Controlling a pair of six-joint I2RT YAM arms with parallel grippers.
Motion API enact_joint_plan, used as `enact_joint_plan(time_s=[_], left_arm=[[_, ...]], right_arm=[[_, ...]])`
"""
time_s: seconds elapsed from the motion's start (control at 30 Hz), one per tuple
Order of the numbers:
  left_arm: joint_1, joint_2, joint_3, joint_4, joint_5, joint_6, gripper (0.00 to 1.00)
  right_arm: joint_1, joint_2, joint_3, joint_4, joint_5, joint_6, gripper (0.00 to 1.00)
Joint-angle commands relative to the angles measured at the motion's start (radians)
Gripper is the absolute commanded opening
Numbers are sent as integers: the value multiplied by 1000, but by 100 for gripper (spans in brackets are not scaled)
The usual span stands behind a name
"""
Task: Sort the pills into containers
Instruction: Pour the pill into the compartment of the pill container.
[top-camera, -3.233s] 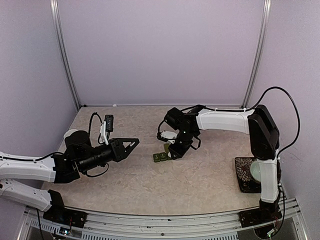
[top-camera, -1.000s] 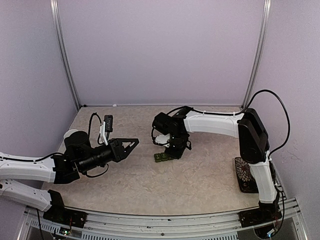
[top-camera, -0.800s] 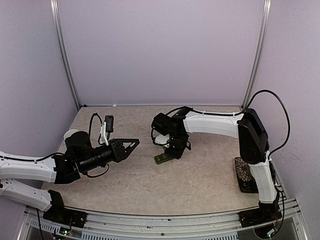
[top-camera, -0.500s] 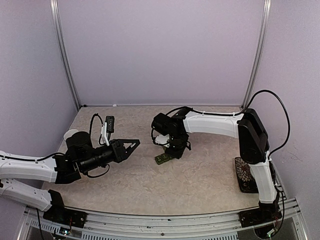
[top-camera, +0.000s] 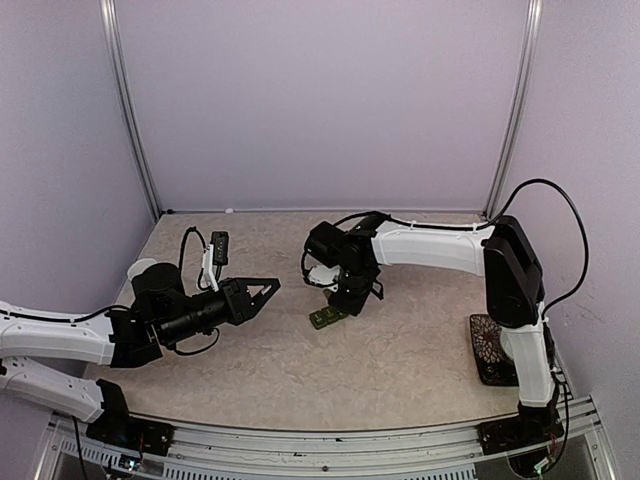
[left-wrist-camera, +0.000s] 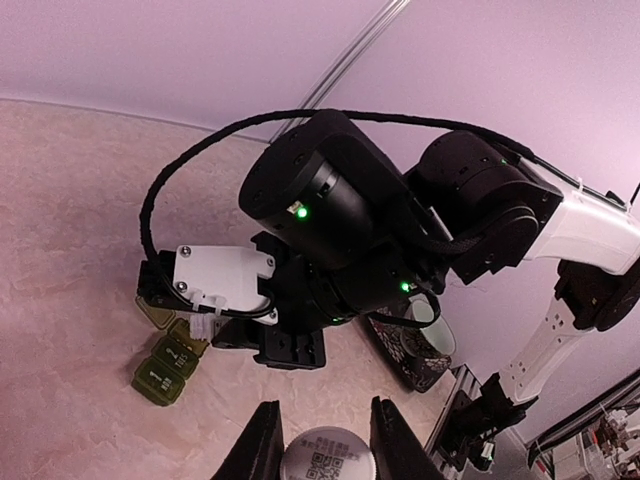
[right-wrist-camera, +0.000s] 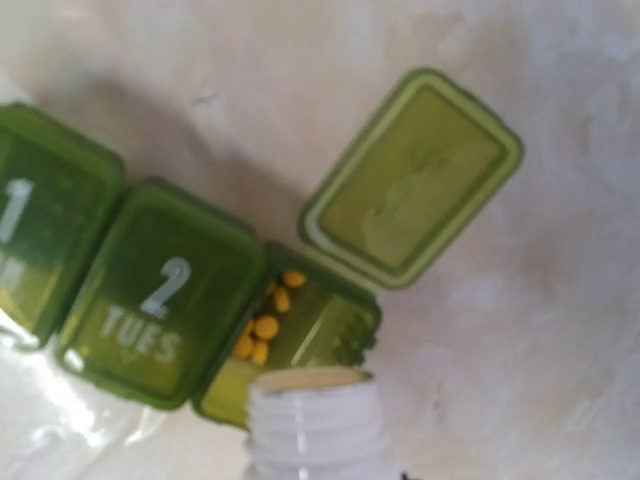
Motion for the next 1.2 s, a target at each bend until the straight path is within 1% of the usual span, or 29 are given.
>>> enact_joint_plan(time_s=[0.0, 0.33, 0.67, 0.83, 1.17], left_arm=[[7, -18, -9, 24, 6, -5, 28], [3, -10, -1, 25, 7, -9, 28], [-4, -7, 10, 16, 3, -10, 28], [-6, 2, 23, 10, 4, -6, 28], [-13, 21, 53, -3, 1, 0, 29]], right_arm=[[12, -117, -85, 111, -41, 6, 0], [8, -197, -216, 234, -52, 23, 0], [3, -310, -414, 449, -69, 54, 0], [-3, -405, -560, 632, -97, 60, 0], [-11, -628, -893, 1104, -164, 60, 0]])
